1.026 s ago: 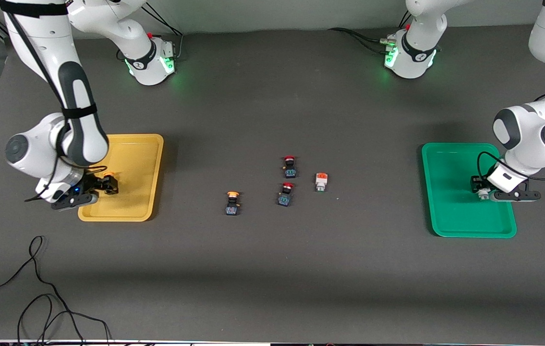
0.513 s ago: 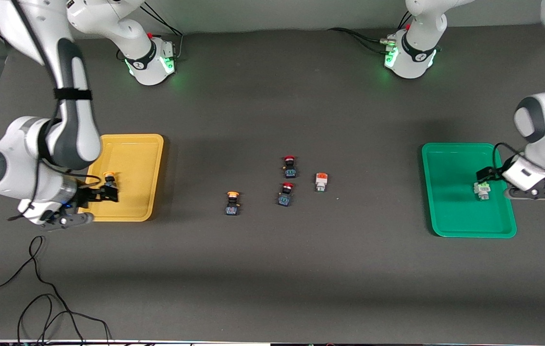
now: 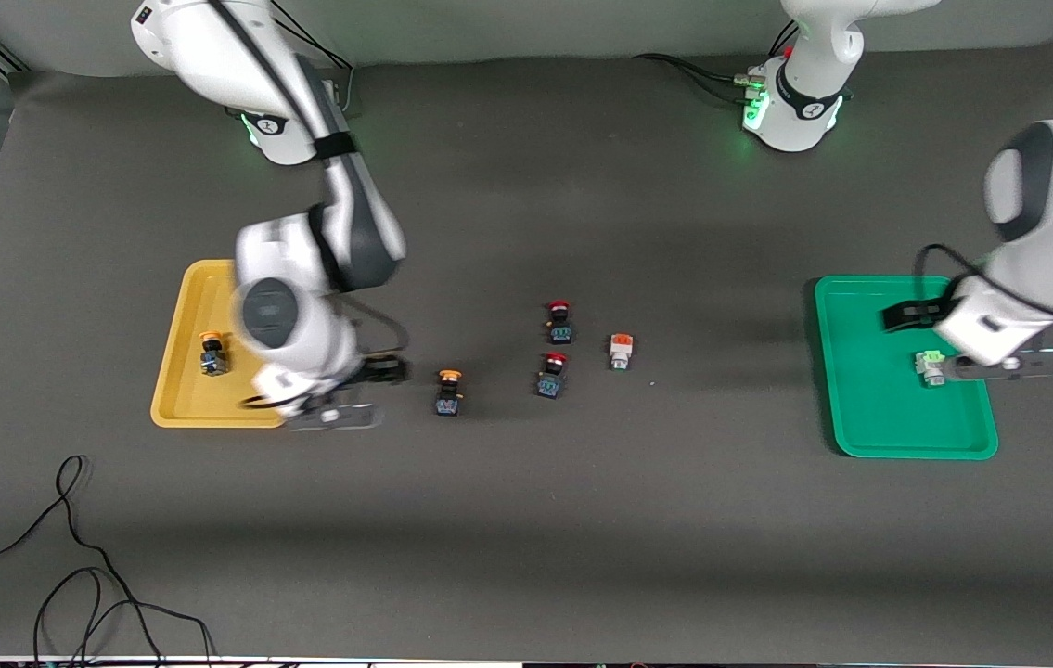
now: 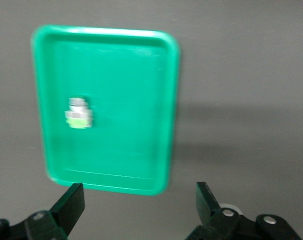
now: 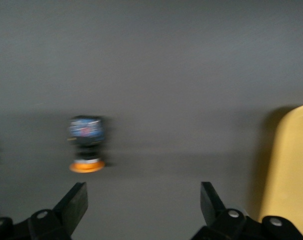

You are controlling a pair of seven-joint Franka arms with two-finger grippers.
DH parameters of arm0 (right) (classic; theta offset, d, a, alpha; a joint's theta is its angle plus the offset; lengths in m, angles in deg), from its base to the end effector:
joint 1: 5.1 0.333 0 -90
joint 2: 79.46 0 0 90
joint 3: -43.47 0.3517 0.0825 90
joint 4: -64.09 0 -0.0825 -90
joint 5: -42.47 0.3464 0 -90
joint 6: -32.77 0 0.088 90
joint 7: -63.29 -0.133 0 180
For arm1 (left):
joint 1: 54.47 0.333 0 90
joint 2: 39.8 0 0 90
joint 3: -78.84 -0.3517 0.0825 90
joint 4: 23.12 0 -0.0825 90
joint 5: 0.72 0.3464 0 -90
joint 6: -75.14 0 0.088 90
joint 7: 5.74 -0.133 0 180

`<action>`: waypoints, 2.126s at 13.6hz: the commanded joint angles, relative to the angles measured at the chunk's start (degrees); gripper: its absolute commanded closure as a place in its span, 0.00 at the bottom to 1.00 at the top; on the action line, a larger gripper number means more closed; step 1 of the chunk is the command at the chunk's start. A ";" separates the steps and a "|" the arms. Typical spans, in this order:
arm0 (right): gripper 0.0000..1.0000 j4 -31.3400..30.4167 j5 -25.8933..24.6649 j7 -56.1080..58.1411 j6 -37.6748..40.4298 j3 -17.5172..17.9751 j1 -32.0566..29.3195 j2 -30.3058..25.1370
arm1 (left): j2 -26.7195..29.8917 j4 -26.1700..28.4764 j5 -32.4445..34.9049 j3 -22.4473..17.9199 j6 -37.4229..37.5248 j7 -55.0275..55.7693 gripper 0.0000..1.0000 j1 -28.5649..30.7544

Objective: Place green and yellow buttons in trays
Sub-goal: 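Grasp another black button with the right gripper while the left gripper grasps the red button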

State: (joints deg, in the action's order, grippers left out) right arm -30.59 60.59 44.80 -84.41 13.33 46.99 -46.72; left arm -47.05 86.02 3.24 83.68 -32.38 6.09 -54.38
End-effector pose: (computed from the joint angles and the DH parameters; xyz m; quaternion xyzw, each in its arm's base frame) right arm 0.5742 0.3082 0.3307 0.9988 -0.0210 -0.0415 0.0178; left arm 0.5385 -0.0362 0.4468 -0.9955 -0.0486 0.0723 0.0375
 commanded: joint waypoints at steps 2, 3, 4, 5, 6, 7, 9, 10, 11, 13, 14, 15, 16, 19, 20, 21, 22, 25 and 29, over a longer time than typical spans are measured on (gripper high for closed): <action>0.00 7.22 0.96 -10.50 0.47 4.56 -0.85 4.25 | -4.61 -1.82 -3.17 -0.89 -2.14 17.66 0.01 -11.22; 0.00 7.49 0.96 -10.43 -0.67 4.65 -0.85 4.87 | -6.19 -2.08 -3.18 -0.89 -3.29 20.57 0.01 -14.12; 0.00 7.32 0.87 -10.08 -2.77 4.74 -0.85 5.57 | -8.12 -2.70 -3.18 -0.89 -3.74 22.00 0.01 -16.41; 0.00 6.79 0.87 -9.38 -5.40 4.74 -0.85 7.14 | -10.49 -3.14 -3.35 -0.89 -4.53 22.88 0.01 -18.96; 0.00 5.57 0.78 -8.94 -9.16 4.83 -0.76 8.38 | -12.42 -3.14 -3.35 -0.89 -6.62 24.63 0.01 -21.25; 0.00 3.82 0.78 -8.93 -13.20 4.83 0.29 9.26 | -14.44 -3.23 -3.26 -0.89 -8.91 26.73 0.01 -23.19; 0.00 1.70 0.78 -8.84 -19.02 4.83 0.82 11.19 | -17.61 -3.66 -3.26 -0.80 -11.99 26.67 0.01 -24.87; 0.00 1.26 0.78 -8.84 -20.53 4.83 0.91 11.90 | -19.89 -4.36 -3.26 -0.19 -12.87 27.28 0.01 -25.31; 0.00 1.17 0.78 -8.84 -21.67 5.09 0.91 12.86 | -20.78 -4.63 -3.26 1.03 -13.84 27.46 0.01 -25.66; 0.00 0.47 0.87 -8.93 -23.35 5.53 0.91 13.57 | -22.98 -4.72 -3.26 1.31 -17.52 27.63 0.01 -26.45; 0.02 0.37 0.96 -8.93 -23.35 5.53 0.91 13.49 | -23.69 -4.72 -3.26 1.40 -19.02 27.63 0.01 -26.89; 0.19 0.37 0.96 -8.93 -23.35 5.53 0.91 13.49 | -24.48 -4.72 -3.26 1.40 -20.78 27.63 0.01 -27.33; 0.42 0.37 0.96 -8.93 -23.35 5.53 0.91 13.49 | -25.44 -4.72 -3.26 1.48 -22.88 27.63 0.01 -27.77; 0.70 0.29 0.87 -8.76 -23.00 5.53 0.82 13.22 | -27.55 -4.72 -3.18 2.62 -26.93 27.46 0.01 -28.30; 0.71 0.29 0.96 -8.23 -22.83 5.53 0.74 13.05 | -28.17 -4.72 -3.18 2.89 -27.55 27.46 0.01 -28.56; 0.71 0.29 0.87 -8.05 -22.56 5.53 0.47 12.61 | -28.70 -4.81 -3.09 2.89 -27.65 27.37 0.01 -28.65; 0.71 0.37 0.96 -7.53 -21.34 5.44 0.38 11.65 | -28.96 -4.72 -3.09 2.89 -28.26 27.37 0.01 -28.65; 0.71 0.81 0.87 -7.09 -13.01 5.01 0.30 4.99 | -29.32 -4.72 -3.00 2.98 -28.35 27.28 0.36 -28.65; 0.71 0.64 0.08 -4.90 -1.06 2.91 -0.06 -5.04 | -29.23 -4.72 -2.21 2.89 -28.44 27.01 1.00 -29.53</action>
State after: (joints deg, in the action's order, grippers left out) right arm -27.90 60.57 36.88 -90.48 17.30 47.19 -45.84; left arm -75.99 82.15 0.57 87.05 -60.75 32.50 -82.50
